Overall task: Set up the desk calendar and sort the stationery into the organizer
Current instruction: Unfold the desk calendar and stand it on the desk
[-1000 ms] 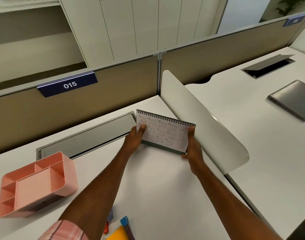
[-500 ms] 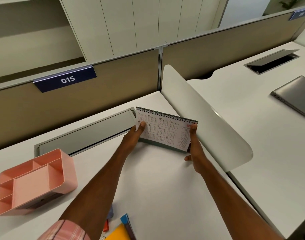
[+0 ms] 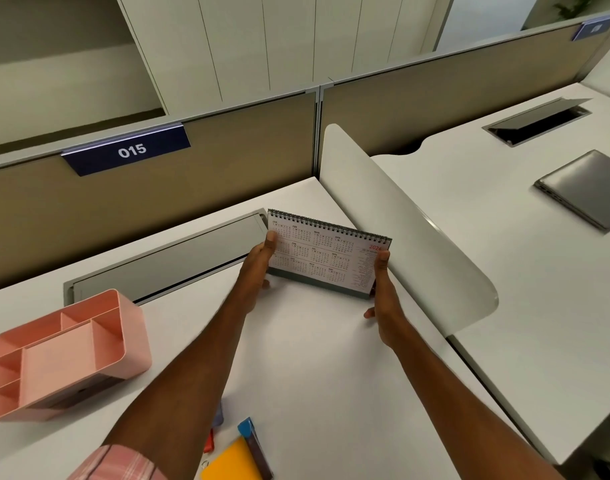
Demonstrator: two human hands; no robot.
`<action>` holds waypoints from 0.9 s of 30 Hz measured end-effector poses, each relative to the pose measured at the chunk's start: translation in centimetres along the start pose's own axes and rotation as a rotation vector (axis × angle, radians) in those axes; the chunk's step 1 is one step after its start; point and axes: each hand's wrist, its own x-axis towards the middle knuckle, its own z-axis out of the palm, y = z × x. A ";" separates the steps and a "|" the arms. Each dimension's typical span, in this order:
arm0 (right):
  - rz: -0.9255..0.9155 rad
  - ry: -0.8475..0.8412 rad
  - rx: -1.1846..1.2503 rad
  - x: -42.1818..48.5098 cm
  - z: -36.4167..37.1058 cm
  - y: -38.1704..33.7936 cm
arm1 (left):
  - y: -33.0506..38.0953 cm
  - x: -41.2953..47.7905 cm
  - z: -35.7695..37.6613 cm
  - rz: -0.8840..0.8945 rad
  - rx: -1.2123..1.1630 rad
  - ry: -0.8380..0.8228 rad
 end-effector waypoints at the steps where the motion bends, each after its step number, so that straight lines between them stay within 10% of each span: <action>1: -0.003 0.009 0.004 -0.1 0.0 0.1 | -0.1 -0.1 -0.1 -0.001 -0.006 0.015; 27: -0.087 0.179 0.133 -2.5 -1.2 2.0 | -1.1 -3.5 -1.4 0.027 -0.066 0.115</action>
